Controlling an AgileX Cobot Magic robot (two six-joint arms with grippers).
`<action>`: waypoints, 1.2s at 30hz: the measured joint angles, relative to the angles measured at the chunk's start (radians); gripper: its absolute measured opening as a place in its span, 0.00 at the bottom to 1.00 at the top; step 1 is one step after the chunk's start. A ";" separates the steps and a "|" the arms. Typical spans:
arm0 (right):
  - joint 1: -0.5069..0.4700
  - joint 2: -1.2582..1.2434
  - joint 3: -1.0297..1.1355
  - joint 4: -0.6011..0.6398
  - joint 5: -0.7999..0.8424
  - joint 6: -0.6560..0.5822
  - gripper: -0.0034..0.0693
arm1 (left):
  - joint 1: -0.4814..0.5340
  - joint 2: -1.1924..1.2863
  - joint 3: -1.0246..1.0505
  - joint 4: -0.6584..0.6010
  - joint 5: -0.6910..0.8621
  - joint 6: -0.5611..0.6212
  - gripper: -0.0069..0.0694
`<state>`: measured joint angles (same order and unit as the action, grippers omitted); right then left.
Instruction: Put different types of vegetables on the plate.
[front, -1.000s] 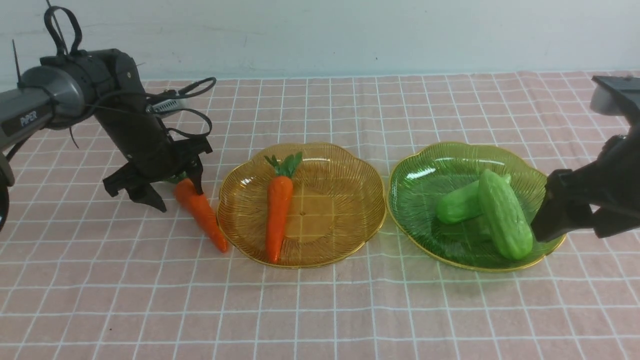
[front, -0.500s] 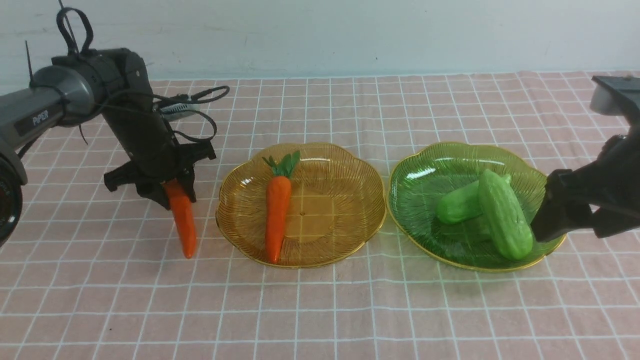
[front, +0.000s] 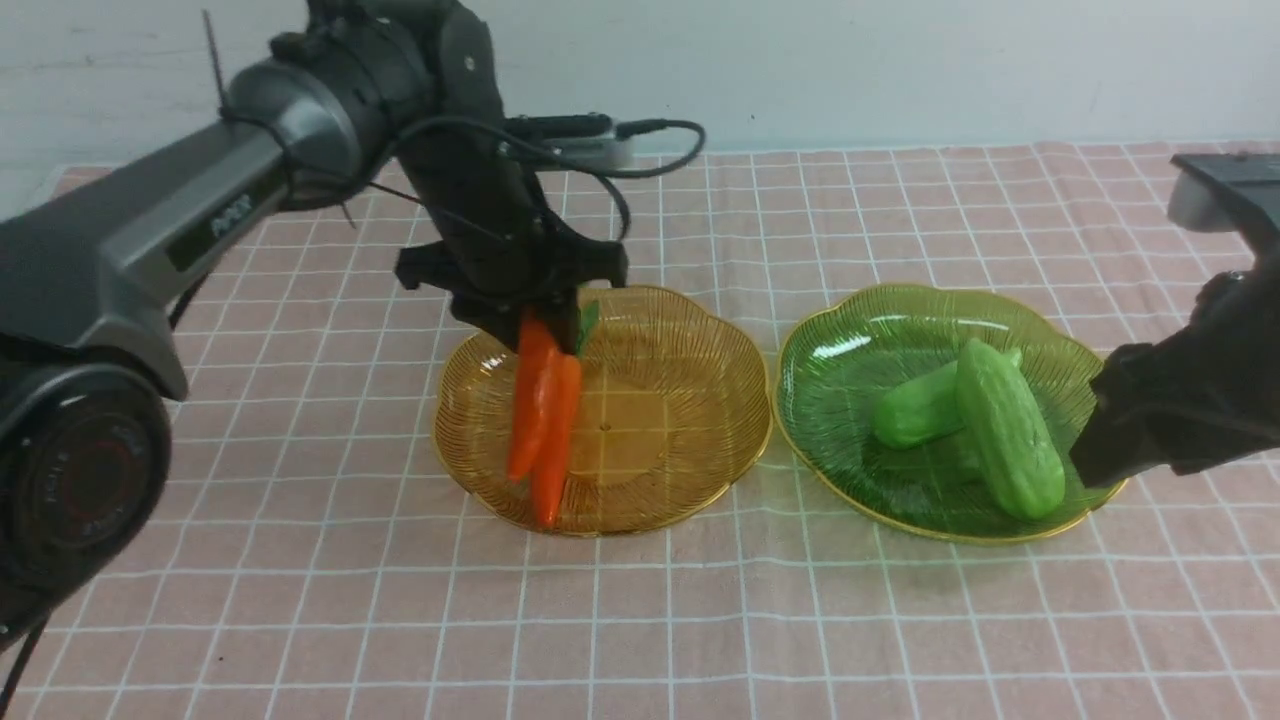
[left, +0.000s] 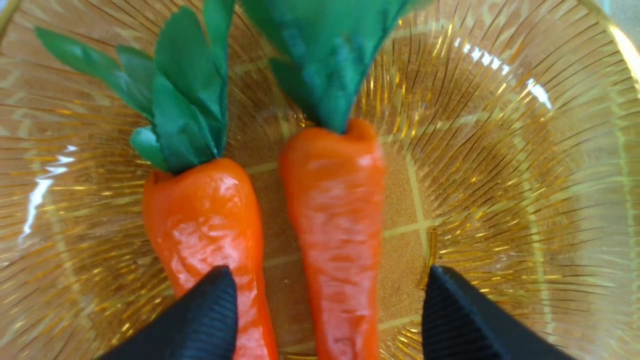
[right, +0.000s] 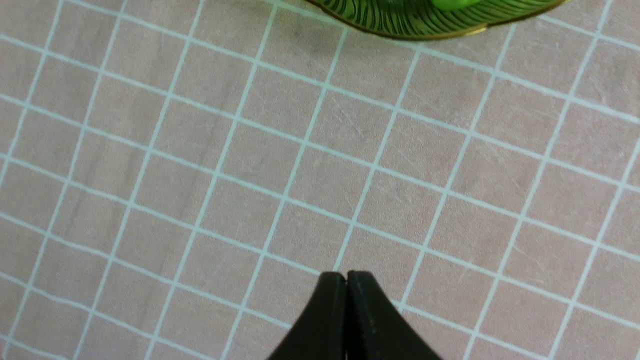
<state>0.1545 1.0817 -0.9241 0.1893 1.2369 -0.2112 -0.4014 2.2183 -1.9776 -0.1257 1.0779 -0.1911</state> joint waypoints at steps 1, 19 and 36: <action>0.000 -0.057 0.033 -0.007 0.001 -0.001 0.03 | 0.000 -0.004 0.000 0.001 0.000 0.000 0.68; 0.000 -0.643 0.580 0.086 -0.889 -0.012 0.03 | 0.000 -0.016 -0.047 0.006 0.021 0.070 0.42; 0.000 -0.644 0.581 0.093 -0.903 -0.014 0.03 | 0.000 -0.016 -0.047 0.011 0.040 0.122 0.09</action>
<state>0.1545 0.4374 -0.3433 0.2820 0.3335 -0.2251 -0.4014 2.2023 -2.0246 -0.1148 1.1175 -0.0693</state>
